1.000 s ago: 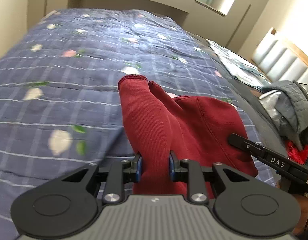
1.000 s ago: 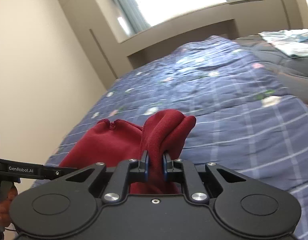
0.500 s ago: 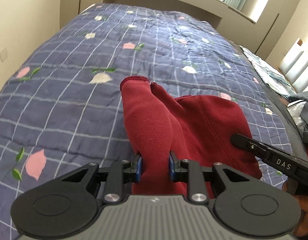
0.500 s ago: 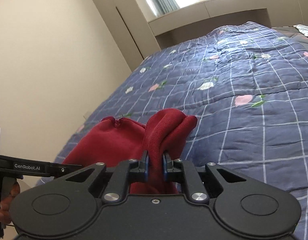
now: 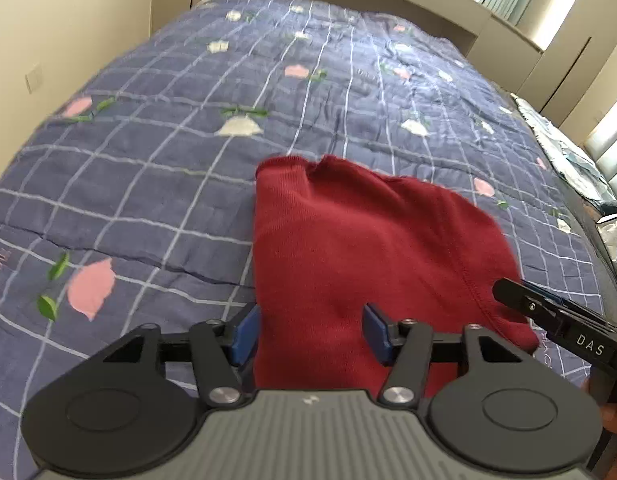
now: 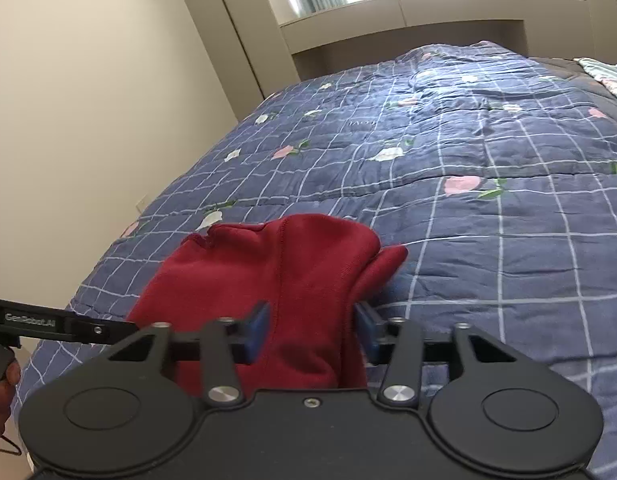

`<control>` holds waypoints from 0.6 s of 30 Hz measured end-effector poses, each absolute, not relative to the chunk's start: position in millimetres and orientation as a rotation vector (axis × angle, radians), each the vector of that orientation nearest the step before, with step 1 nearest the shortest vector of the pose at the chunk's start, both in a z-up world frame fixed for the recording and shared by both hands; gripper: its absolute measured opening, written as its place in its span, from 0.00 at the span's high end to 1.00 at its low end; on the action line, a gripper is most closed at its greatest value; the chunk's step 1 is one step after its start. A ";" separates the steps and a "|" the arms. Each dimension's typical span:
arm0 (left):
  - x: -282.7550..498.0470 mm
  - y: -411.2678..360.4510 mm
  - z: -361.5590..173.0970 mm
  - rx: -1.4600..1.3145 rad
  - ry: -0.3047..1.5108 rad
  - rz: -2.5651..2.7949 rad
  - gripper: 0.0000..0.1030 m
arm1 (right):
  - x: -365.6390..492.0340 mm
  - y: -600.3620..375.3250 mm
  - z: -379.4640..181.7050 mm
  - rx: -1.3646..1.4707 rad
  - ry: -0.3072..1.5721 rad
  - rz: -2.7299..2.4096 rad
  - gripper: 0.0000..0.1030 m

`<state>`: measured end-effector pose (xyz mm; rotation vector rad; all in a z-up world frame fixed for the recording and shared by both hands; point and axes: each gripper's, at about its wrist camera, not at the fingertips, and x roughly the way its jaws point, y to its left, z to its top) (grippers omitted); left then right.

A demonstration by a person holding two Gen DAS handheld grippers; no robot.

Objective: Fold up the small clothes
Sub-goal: 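Lay the folded sweater down, open both tools and withdraw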

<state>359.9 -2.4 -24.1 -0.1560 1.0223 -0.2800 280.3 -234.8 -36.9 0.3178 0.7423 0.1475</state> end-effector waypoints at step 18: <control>216.1 18.5 40.0 -0.057 0.698 -0.181 0.00 | 136.7 -196.7 44.5 0.198 0.480 0.092 0.01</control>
